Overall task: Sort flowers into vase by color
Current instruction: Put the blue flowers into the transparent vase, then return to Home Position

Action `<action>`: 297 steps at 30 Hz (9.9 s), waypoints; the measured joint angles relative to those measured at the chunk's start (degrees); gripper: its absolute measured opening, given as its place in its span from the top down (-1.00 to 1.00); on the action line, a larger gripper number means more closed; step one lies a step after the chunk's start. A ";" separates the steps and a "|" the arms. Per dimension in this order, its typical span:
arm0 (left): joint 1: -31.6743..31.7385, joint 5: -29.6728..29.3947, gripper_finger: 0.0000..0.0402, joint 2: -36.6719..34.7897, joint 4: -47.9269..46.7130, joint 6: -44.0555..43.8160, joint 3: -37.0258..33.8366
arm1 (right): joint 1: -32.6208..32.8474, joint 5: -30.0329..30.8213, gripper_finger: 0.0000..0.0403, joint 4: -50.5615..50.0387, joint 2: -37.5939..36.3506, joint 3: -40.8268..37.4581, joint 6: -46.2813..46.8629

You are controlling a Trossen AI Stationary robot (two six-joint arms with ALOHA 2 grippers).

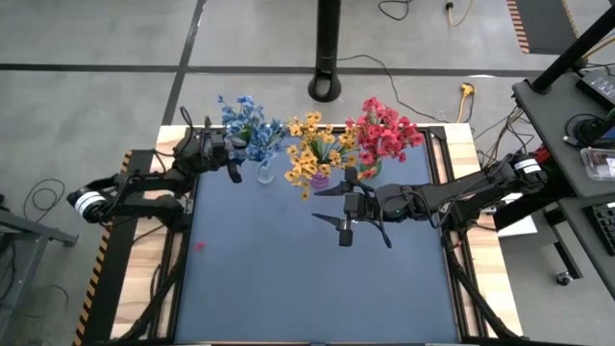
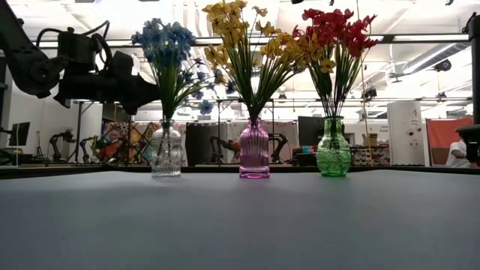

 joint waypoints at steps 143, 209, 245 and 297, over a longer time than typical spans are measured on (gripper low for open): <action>-35.71 -19.78 -0.20 -42.95 -62.05 -1.53 4.45 | 0.00 0.00 -0.15 -0.72 0.00 -0.85 -0.63; -48.96 -30.97 0.60 -51.71 -63.73 18.79 -1.33 | -7.15 -5.63 -0.15 7.46 -52.52 -43.83 -3.69; -48.78 -39.74 1.00 -64.13 -65.42 9.98 -6.75 | -7.37 -10.56 -0.15 3.24 -74.37 -58.95 0.48; -48.83 -39.99 1.00 -55.08 -64.92 1.88 -6.88 | -7.37 -10.51 -0.15 2.51 -73.37 -58.97 10.75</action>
